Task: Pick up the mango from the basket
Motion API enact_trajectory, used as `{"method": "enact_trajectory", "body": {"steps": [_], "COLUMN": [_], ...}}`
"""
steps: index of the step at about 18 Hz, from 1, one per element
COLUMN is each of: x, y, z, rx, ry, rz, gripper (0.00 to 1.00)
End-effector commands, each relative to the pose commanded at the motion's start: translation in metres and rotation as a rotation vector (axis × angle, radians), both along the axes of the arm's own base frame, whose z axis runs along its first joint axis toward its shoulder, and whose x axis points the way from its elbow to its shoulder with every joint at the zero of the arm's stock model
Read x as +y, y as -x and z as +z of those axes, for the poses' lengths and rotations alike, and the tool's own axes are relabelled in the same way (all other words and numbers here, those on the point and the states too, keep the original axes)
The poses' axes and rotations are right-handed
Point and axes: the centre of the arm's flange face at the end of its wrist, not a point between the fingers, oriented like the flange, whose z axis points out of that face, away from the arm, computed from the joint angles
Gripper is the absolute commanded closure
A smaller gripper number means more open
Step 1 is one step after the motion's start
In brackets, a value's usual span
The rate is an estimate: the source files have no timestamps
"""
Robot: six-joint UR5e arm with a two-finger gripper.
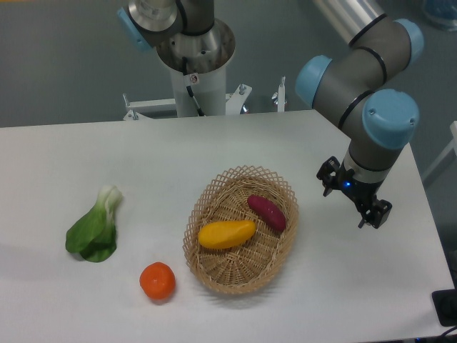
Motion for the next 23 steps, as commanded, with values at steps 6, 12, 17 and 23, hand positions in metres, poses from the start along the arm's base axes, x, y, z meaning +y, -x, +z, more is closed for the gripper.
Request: {"method": "enact_trajectory", "body": {"steps": [6, 12, 17, 23], "x": [0.005, 0.019, 0.042, 0.037], "y": [-0.009, -0.053, -0.105, -0.152], "z": [0.004, -0.013, -0.031, -0.072], "rx": [-0.007, -0.045, -0.066, -0.01], "ry": [-0.006, 0.01, 0.026, -0.014], "rz": [-0.002, 0.006, -0.006, -0.022], "gripper": [0.0, 0.0, 0.0, 0.0]}}
